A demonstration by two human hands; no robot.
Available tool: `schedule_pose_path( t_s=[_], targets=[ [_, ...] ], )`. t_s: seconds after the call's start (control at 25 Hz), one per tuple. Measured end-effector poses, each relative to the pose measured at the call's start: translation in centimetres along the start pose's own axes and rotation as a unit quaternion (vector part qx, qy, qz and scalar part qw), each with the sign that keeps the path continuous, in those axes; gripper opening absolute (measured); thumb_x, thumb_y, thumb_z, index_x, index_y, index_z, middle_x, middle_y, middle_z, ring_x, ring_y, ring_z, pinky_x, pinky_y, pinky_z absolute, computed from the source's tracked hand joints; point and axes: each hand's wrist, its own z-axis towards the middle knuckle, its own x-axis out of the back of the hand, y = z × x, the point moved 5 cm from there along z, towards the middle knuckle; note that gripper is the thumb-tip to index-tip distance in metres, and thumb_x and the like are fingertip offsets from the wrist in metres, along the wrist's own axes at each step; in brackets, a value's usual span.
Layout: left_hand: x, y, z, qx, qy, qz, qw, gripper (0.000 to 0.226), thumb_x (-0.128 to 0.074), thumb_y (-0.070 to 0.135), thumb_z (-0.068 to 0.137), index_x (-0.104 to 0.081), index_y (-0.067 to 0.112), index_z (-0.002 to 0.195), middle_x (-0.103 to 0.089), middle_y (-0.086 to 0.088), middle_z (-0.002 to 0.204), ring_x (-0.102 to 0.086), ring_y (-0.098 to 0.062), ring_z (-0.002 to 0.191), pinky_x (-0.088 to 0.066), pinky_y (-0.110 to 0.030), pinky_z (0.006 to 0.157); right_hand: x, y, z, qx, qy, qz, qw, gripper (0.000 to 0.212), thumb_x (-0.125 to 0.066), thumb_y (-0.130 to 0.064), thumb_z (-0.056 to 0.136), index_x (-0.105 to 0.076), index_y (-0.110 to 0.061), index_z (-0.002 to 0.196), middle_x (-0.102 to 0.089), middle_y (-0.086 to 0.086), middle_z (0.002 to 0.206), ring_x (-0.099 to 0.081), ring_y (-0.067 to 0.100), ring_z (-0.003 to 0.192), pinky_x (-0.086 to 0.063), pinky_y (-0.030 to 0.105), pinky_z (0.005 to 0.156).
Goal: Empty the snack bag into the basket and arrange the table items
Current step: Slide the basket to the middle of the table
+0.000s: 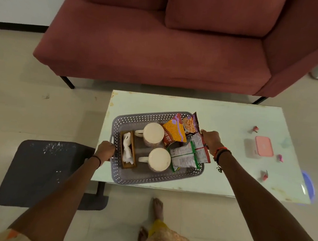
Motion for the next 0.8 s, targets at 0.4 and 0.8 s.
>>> schedule_pose_path(
  t_s=[0.4,0.8],
  targets=[
    [-10.9,6.5,-5.7,-0.038,-0.054,0.055,0.996,0.023,-0.039,0.000,0.088,-0.054,-0.001,0.070,-0.058,-0.025,0.088,-0.059,-0.034,0.080,-0.050,-0.034,0.058,13.0,8.8,-0.6,-0.040,0.051,0.016,0.998,0.041,-0.057,-0.030,0.090,-0.045,-0.010,0.056,-0.049,0.006,0.059,-0.048,0.024,0.063,-0.039,0.033,0.067],
    [-22.7,12.9,-0.3,-0.012,-0.046,0.043,0.998,0.021,-0.042,0.003,0.090,-0.060,-0.007,0.088,-0.063,-0.032,0.100,-0.059,-0.034,0.083,-0.055,-0.051,0.084,19.5,11.4,10.2,-0.050,0.053,0.001,0.997,0.051,-0.060,-0.042,0.089,-0.041,-0.013,0.051,-0.042,0.002,0.051,-0.037,0.015,0.048,-0.029,0.026,0.051]
  ],
)
